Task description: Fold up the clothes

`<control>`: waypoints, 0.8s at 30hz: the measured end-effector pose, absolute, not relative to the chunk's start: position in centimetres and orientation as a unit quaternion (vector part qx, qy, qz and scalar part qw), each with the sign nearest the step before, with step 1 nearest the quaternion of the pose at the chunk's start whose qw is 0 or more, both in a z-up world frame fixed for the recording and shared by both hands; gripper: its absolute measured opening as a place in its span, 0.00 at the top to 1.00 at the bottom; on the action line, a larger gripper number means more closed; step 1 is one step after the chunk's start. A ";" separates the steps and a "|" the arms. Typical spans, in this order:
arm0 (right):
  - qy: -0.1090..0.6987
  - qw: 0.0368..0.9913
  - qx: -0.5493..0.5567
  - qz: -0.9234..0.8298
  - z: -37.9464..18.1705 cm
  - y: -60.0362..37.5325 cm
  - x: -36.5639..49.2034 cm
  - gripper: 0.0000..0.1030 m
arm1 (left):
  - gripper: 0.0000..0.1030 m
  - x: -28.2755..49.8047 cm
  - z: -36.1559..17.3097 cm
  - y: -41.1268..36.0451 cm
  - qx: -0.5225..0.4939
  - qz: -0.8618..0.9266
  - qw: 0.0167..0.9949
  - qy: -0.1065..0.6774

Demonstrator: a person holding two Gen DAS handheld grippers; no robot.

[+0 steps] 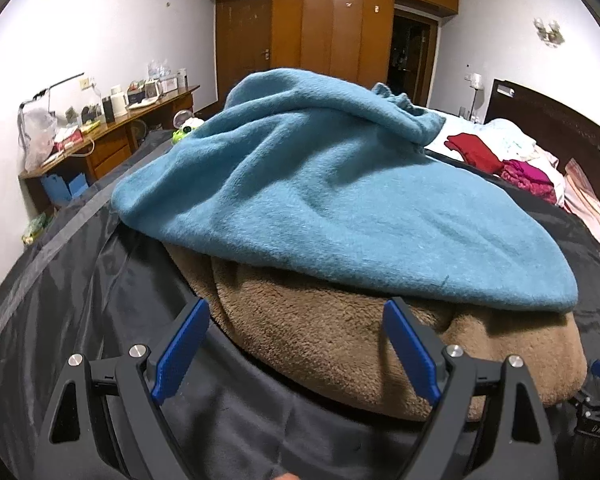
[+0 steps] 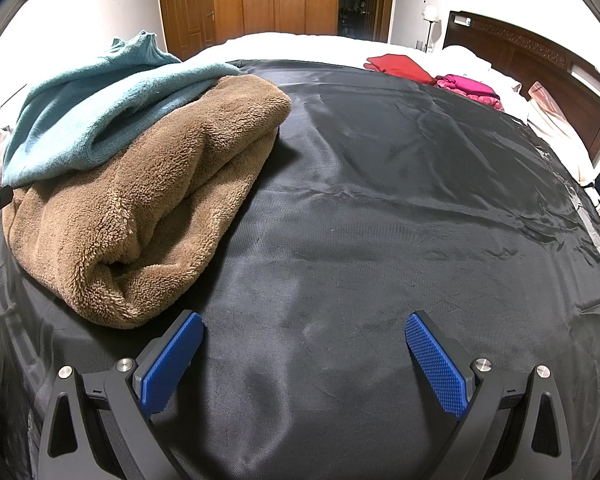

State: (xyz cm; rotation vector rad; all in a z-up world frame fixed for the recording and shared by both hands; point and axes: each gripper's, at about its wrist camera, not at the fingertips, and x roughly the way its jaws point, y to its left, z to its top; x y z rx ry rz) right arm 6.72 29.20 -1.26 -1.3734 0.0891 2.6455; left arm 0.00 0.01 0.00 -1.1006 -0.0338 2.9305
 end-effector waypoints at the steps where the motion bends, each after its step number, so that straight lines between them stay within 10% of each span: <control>1: 0.030 0.080 -0.459 0.884 -1.3 29.2 6.7 0.00 | 0.12 0.0 0.0 -0.2 -0.352 0.936 0.005 -0.010; 24: 0.082 0.008 -0.446 0.891 1.9 27.6 5.1 0.00 | 0.12 -0.4 0.2 -6.1 -0.373 0.927 -0.035 -0.015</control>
